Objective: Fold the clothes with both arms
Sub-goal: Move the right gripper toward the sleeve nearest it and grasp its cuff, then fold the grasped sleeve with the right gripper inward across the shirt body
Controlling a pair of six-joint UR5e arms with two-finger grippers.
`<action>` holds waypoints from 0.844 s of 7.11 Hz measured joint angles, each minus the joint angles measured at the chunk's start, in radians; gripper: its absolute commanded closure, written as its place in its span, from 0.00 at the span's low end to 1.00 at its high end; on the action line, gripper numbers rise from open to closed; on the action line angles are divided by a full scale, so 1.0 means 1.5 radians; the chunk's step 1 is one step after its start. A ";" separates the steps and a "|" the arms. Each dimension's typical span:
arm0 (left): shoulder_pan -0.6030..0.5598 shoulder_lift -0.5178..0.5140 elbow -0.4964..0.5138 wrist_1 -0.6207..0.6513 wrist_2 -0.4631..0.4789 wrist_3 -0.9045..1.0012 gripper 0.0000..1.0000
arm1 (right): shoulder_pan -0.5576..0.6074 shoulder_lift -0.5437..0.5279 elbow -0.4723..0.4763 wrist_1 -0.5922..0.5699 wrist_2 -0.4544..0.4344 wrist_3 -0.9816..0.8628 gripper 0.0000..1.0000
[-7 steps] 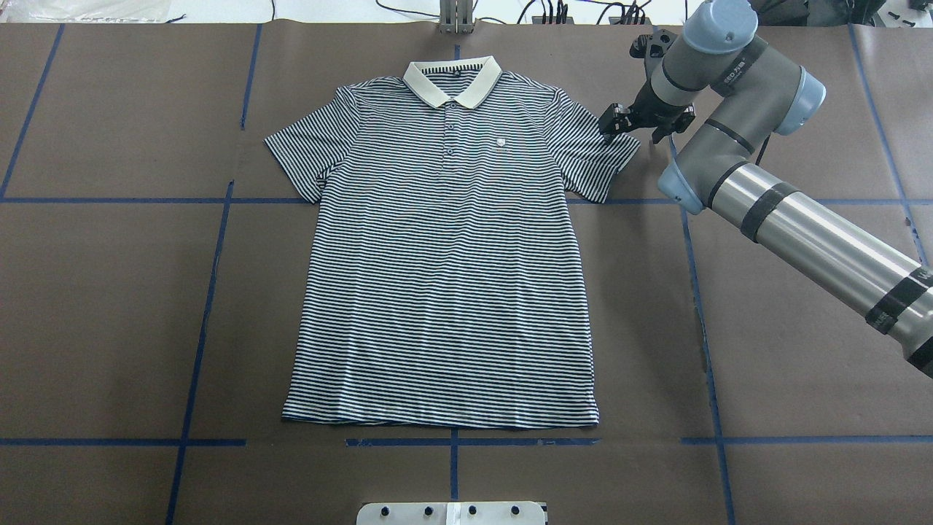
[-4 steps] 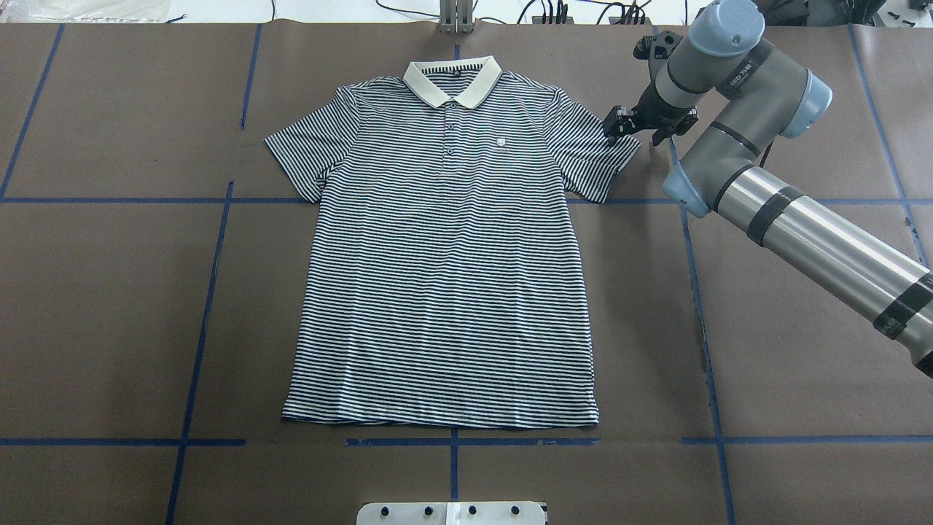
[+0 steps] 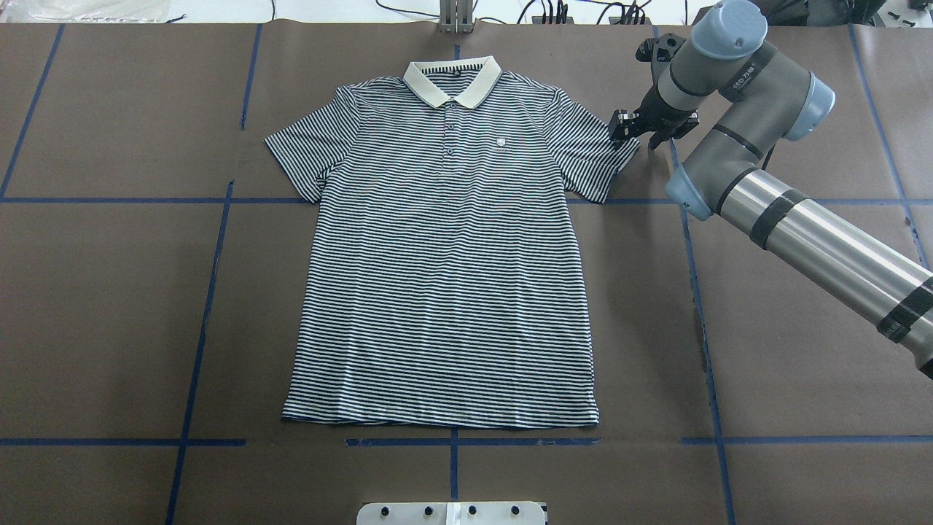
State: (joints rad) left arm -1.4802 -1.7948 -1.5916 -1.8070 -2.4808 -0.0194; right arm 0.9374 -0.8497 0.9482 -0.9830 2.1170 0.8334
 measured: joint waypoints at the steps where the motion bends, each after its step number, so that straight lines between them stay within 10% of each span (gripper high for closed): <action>1: 0.000 0.000 -0.001 0.000 0.000 0.000 0.00 | 0.000 0.000 0.000 0.000 0.000 0.000 0.82; 2: -0.001 0.000 -0.001 0.000 0.000 0.000 0.00 | 0.000 0.000 0.000 0.000 0.000 0.001 1.00; 6: -0.002 -0.001 -0.003 0.000 0.000 0.000 0.00 | 0.000 0.005 0.016 0.001 0.001 0.001 1.00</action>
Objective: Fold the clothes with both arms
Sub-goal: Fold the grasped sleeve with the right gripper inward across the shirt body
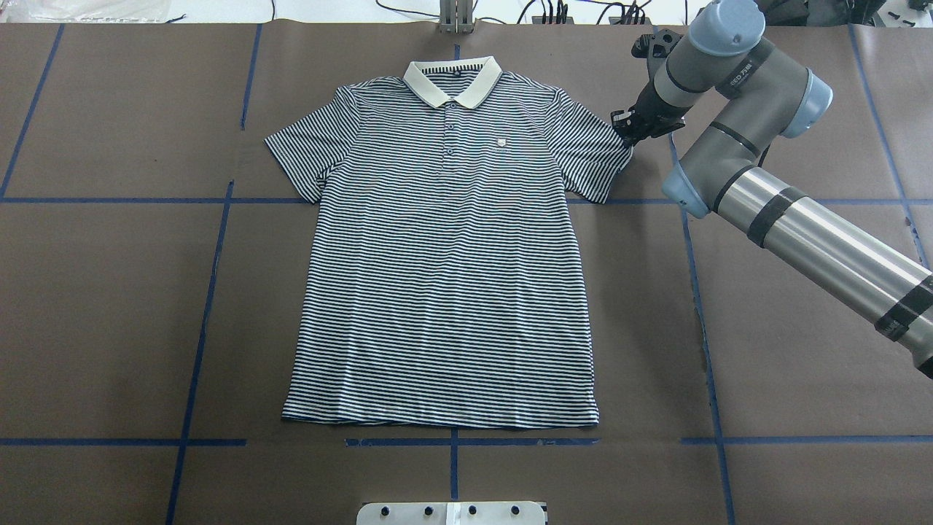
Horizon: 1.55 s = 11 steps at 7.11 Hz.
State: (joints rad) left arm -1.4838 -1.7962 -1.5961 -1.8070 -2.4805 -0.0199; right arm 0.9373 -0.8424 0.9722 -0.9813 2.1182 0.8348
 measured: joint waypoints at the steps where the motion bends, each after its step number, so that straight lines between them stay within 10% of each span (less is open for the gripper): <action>1: -0.001 -0.001 0.000 0.000 0.000 0.000 0.00 | 0.000 0.002 0.022 -0.001 0.002 0.002 1.00; 5: -0.003 -0.002 0.000 0.001 0.000 0.000 0.00 | -0.047 0.060 0.082 -0.003 0.008 0.038 1.00; 11: -0.005 0.000 -0.002 0.001 0.000 0.000 0.00 | -0.100 0.218 -0.103 0.000 -0.149 0.043 1.00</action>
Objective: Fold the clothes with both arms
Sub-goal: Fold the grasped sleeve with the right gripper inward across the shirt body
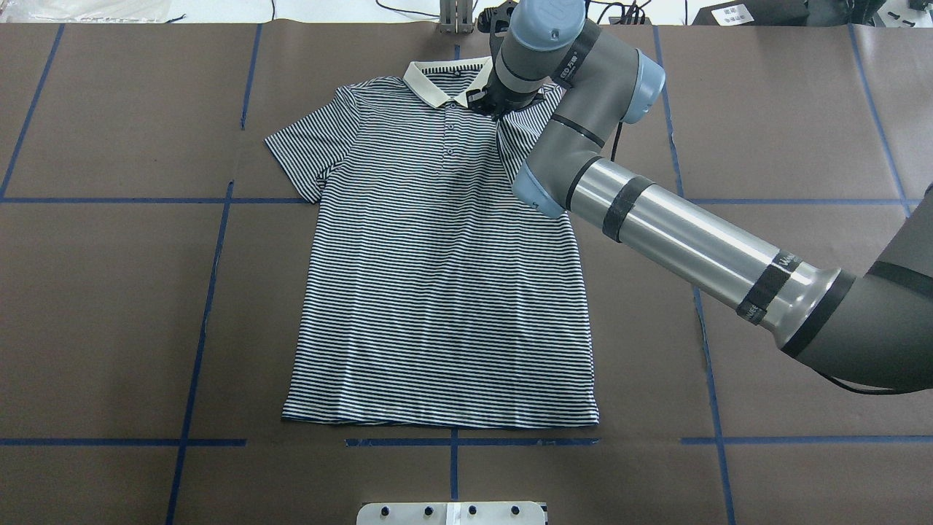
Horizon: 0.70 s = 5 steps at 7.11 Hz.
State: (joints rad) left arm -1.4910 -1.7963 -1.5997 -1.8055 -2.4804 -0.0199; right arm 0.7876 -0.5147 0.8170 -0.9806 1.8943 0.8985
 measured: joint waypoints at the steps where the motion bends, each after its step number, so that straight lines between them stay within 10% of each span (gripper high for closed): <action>1: -0.001 0.000 -0.001 0.000 0.000 0.000 0.00 | -0.003 0.014 -0.018 0.002 -0.012 0.000 1.00; 2: -0.003 0.000 -0.002 0.000 0.000 0.000 0.00 | -0.007 0.031 -0.039 0.003 -0.022 0.000 1.00; 3: -0.003 -0.001 -0.002 0.000 0.000 0.000 0.00 | -0.011 0.039 -0.051 0.003 -0.027 0.000 0.01; 5: -0.004 -0.003 -0.002 0.000 0.000 -0.001 0.00 | -0.015 0.043 -0.057 0.011 -0.041 0.000 0.00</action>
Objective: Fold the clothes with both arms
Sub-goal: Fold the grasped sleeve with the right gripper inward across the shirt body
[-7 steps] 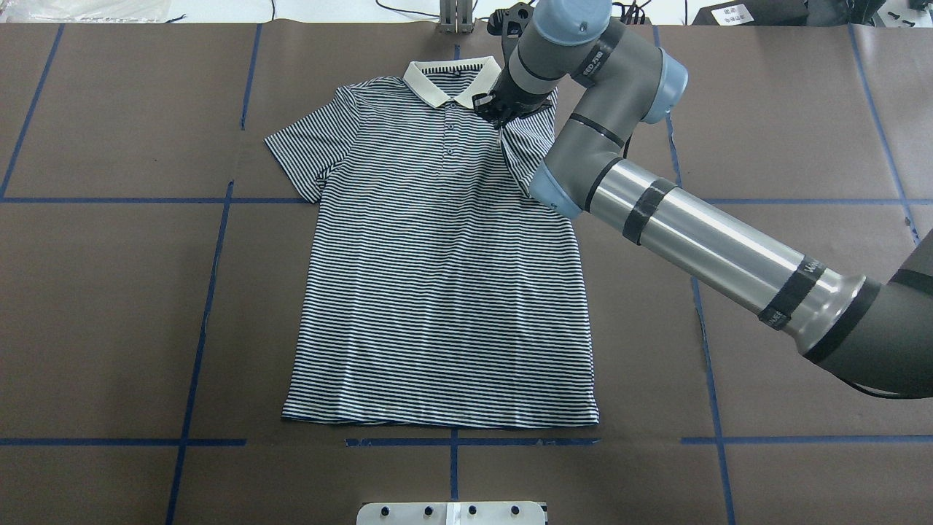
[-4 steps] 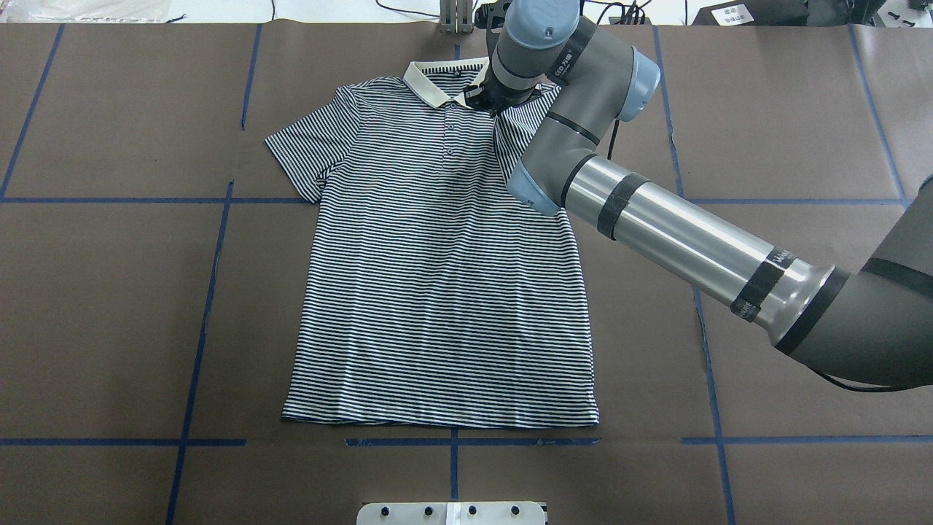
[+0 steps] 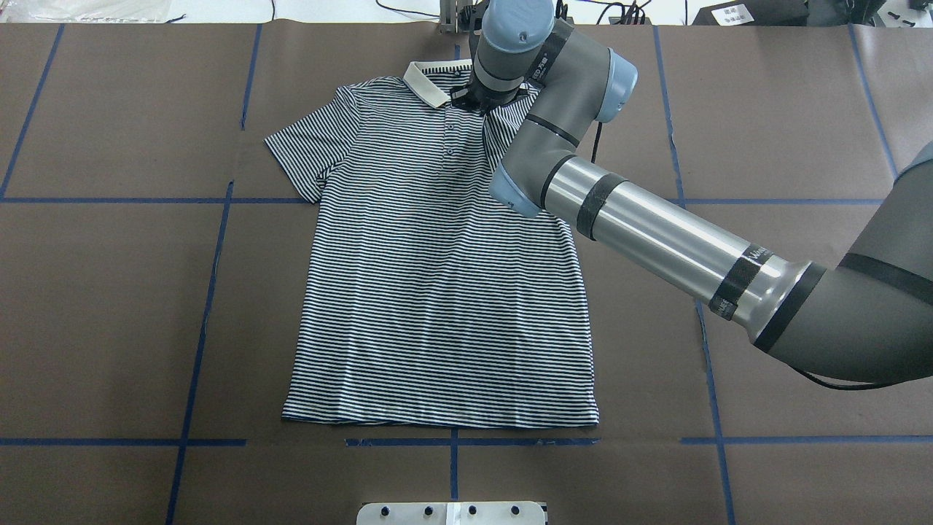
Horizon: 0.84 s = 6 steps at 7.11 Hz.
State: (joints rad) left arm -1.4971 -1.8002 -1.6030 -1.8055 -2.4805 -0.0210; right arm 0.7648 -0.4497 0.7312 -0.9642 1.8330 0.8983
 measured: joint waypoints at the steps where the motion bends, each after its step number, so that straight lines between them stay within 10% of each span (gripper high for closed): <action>1: 0.000 -0.003 0.000 0.000 0.000 -0.006 0.00 | -0.003 -0.001 0.001 0.010 -0.007 0.001 0.00; 4: 0.019 -0.061 -0.001 -0.001 0.023 -0.121 0.00 | 0.006 -0.045 0.095 -0.023 0.033 0.071 0.00; 6: 0.092 -0.117 0.010 -0.033 0.079 -0.268 0.00 | 0.034 -0.102 0.257 -0.184 0.113 0.090 0.00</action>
State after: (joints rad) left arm -1.3589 -1.9755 -1.5873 -1.8554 -2.3617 -0.4230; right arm 0.8161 -0.6029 1.1163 -1.2395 2.0019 1.0334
